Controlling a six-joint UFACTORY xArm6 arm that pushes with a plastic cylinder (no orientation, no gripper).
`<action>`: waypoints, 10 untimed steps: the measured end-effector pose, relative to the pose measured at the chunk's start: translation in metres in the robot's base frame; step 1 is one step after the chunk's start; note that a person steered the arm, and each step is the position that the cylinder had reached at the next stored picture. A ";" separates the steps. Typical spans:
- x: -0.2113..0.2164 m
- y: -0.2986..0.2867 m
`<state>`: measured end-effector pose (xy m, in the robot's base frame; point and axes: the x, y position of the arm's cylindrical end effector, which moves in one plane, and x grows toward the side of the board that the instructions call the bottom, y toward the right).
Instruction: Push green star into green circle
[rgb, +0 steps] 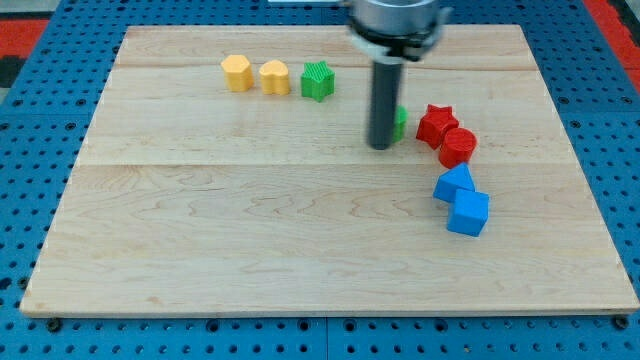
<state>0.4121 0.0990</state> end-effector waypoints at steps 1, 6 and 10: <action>0.000 -0.002; 0.049 0.057; -0.025 -0.016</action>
<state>0.3874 0.0829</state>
